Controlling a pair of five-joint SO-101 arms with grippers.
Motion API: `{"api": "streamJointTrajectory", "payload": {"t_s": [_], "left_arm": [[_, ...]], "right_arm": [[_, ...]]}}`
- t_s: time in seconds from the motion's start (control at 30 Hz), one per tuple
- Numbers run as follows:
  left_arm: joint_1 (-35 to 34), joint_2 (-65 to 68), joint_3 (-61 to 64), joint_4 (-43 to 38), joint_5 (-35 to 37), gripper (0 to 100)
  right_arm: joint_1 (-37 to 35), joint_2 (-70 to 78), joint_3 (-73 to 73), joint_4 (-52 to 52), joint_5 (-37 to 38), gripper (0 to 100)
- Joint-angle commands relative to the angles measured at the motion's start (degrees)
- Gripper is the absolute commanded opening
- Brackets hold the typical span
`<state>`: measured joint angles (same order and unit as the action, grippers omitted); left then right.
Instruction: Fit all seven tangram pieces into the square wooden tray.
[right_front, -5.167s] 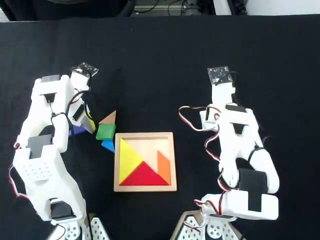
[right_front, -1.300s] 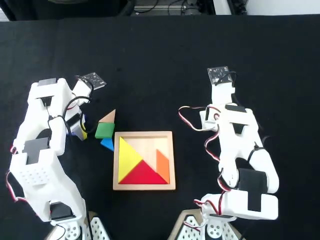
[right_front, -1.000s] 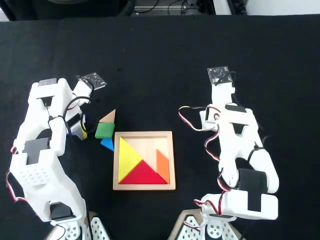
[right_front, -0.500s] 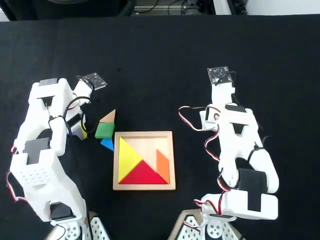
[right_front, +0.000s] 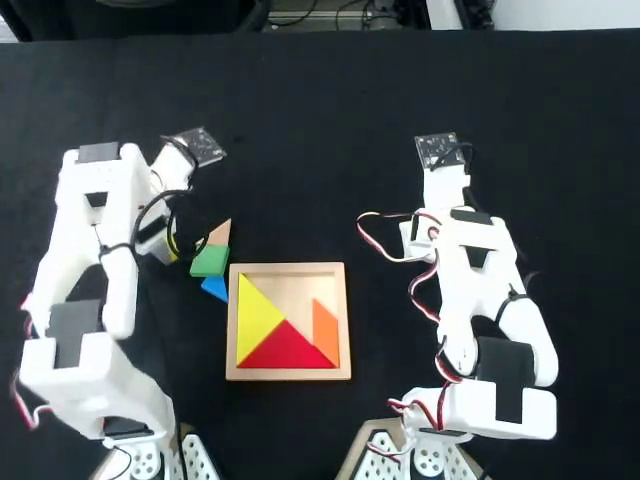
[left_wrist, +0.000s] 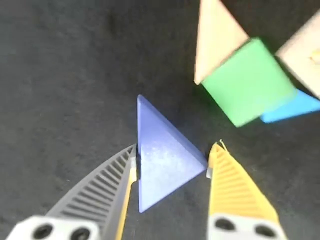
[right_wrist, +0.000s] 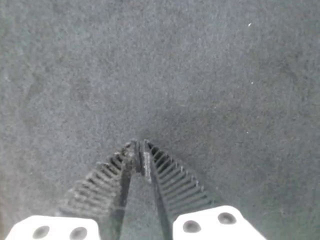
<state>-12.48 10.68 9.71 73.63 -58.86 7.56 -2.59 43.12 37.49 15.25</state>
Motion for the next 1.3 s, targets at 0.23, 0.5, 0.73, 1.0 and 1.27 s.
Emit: {"api": "streamJointTrajectory", "payload": {"t_s": [0.23, 0.5, 0.73, 1.0, 1.27], "left_arm": [[20.88, -16.35, -1.01, 12.4, -6.07, 17], [40.66, -17.93, 0.75, 8.26, -7.65, 17], [46.99, -9.85, 2.68, 1.23, -12.92, 17], [47.16, 2.81, -4.18, -1.05, -14.59, 17], [46.99, 5.71, -6.46, -1.14, -14.59, 17]], "right_arm": [[2.29, -0.48, -2.15, -0.09, -0.09, 1.1], [14.86, -0.48, -3.56, -3.87, -10.55, 1.1], [16.7, -0.31, -3.65, -4.57, -13.45, 1.1], [16.35, 0.04, -3.82, -4.57, -13.36, 1.1], [16.26, 0.04, -3.56, -5.8, -13.27, 1.1]]}}
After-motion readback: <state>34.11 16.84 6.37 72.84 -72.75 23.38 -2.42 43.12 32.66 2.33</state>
